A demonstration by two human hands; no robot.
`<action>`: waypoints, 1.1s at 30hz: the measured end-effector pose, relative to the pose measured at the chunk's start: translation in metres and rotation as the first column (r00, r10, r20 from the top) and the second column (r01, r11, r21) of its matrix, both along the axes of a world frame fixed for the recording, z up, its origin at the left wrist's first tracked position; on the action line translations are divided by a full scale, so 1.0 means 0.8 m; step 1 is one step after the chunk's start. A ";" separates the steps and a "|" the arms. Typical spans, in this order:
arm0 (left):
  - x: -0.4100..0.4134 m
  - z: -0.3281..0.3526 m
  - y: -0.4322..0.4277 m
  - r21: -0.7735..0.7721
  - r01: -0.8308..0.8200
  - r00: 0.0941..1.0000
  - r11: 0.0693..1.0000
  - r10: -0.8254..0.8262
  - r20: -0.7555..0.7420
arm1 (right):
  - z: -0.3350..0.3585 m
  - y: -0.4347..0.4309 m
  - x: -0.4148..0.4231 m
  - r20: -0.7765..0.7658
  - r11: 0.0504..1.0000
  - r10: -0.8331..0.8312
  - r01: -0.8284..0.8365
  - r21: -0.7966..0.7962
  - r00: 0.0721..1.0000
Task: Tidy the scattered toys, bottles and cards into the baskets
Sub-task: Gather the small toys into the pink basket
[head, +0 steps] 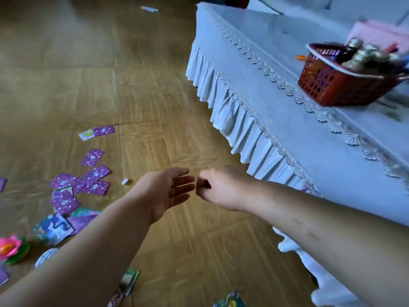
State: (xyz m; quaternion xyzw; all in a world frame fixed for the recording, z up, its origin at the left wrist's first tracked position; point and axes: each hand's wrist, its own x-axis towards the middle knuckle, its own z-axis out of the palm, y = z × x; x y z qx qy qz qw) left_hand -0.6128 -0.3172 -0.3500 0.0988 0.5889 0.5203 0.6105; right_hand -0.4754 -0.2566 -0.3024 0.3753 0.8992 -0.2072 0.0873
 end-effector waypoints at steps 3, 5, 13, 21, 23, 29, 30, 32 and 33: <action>0.001 0.015 0.033 0.024 0.008 0.997 1.000 -0.006 -0.075 | 0.023 0.014 0.025 -0.204 0.986 -0.163 0.166 -0.003 0.965; 0.006 0.017 0.048 0.017 0.034 0.996 0.999 -0.033 -0.082 | 0.027 0.002 0.047 -0.287 0.971 -0.237 0.236 -0.039 0.928; 0.066 0.001 0.064 -0.112 0.099 0.995 0.989 -0.097 0.027 | 0.005 -0.002 0.104 -0.157 0.919 -0.381 0.353 -0.178 0.911; 0.114 0.097 0.018 -0.216 0.097 0.992 0.971 -0.077 0.099 | 0.063 -0.062 0.145 -0.198 0.754 -0.604 0.473 -0.455 0.772; 0.125 0.141 0.006 -0.275 0.111 0.991 0.955 -0.084 0.107 | 0.099 -0.076 0.164 -0.153 0.717 -0.626 0.486 -0.500 0.765; 0.154 0.289 0.015 -0.286 0.132 0.987 0.949 -0.099 0.129 | 0.249 -0.060 0.206 -0.141 0.701 -0.650 0.517 -0.491 0.747; 0.157 0.311 0.017 -0.280 0.131 0.987 0.951 -0.100 0.122 | 0.273 -0.053 0.212 -0.141 0.707 -0.649 0.524 -0.475 0.748; 0.166 0.356 0.027 -0.274 0.140 0.987 0.952 -0.113 0.114 | 0.322 -0.037 0.226 -0.129 0.697 -0.668 0.556 -0.452 0.733; 0.170 0.383 0.032 -0.282 0.154 0.986 0.947 -0.127 0.112 | 0.348 -0.028 0.236 -0.127 0.692 -0.679 0.573 -0.439 0.723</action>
